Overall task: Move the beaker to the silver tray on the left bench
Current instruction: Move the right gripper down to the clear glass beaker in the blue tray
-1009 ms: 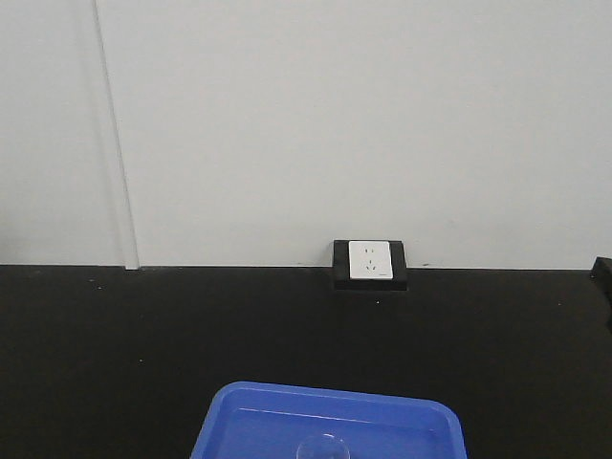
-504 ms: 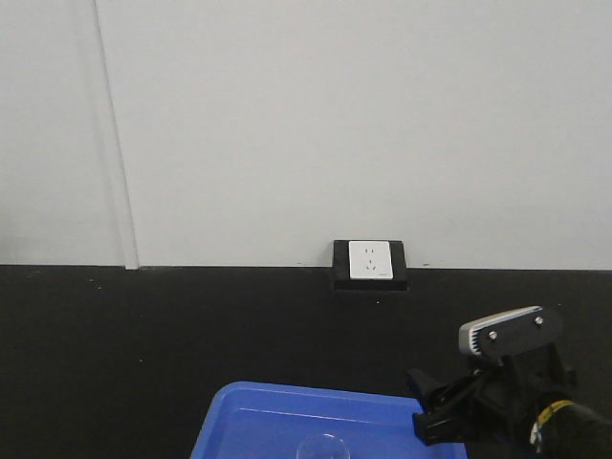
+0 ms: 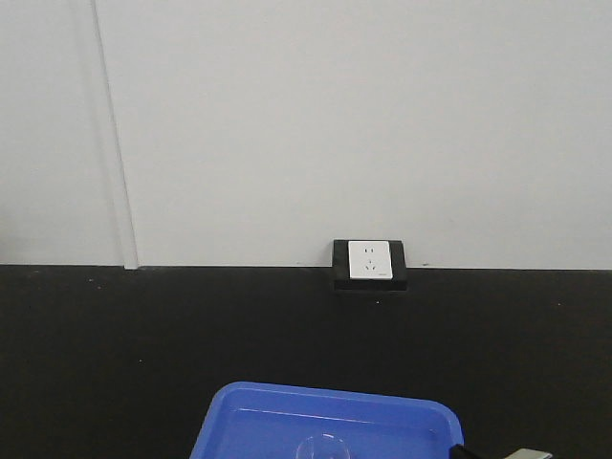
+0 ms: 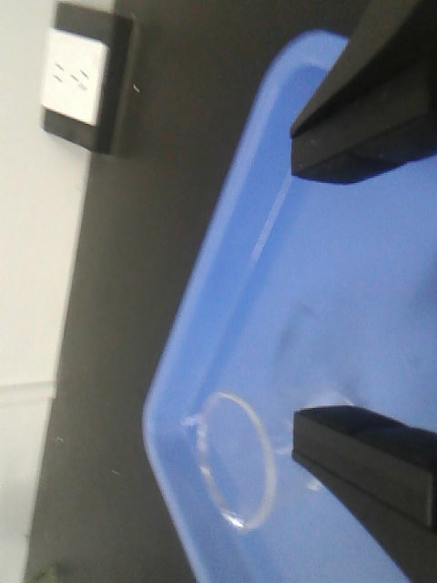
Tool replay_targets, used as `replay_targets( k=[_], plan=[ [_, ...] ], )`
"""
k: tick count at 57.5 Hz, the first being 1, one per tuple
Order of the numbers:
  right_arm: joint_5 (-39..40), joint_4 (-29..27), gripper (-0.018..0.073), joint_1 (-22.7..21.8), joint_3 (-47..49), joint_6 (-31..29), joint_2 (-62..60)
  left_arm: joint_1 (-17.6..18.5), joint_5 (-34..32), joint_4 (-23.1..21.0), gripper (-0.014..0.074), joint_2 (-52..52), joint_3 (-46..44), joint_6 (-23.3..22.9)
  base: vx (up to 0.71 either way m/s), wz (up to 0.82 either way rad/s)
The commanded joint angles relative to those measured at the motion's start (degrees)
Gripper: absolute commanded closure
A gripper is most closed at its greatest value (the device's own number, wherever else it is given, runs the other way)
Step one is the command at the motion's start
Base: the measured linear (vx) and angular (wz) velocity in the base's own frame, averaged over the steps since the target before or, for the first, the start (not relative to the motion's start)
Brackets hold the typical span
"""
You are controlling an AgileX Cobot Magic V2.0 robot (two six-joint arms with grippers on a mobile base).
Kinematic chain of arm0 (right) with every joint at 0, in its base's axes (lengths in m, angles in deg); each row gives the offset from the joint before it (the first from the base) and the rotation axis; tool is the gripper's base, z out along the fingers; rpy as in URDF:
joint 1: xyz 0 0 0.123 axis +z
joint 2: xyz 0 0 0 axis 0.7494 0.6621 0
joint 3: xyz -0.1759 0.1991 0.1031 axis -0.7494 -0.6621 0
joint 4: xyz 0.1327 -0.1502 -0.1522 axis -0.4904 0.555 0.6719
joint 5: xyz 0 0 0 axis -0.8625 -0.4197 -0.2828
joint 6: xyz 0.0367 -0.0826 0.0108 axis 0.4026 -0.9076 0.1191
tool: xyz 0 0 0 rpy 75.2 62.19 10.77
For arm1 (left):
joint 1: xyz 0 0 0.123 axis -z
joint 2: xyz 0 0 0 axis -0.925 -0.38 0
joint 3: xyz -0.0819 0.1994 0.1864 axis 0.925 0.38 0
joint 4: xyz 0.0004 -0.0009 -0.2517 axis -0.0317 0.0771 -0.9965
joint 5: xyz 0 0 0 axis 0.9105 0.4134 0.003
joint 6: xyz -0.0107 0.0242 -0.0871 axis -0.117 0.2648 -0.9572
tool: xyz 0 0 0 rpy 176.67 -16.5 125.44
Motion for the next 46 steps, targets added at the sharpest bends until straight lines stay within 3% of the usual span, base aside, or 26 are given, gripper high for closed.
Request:
replay_targets(
  k=[1, 22, 34, 46],
  plan=[
    [7.5, 3.5, 0.0008, 0.1, 1.9, -0.1, 1.3, 0.3, -4.4, 0.0, 0.0595, 0.9, 1.6, -0.1, 0.00, 0.00],
    [6.9, 17.6, 0.0008, 0.1, 13.6, 8.8, 10.4, 0.3, -4.4, 0.0, 0.0595, 0.9, 1.6, -0.1, 0.00, 0.00],
    [4.0, 19.8, 0.0008, 0.1, 17.5, 12.1, 12.5, 0.3, -4.4, 0.0, 0.0595, 0.9, 1.6, -0.1, 0.00, 0.00],
    [2.8, 26.9, 0.0008, 0.1, 21.6, 14.5, 14.7, 0.3, -4.4, 0.0, 0.0595, 0.9, 1.6, -0.1, 0.00, 0.00]
  ],
)
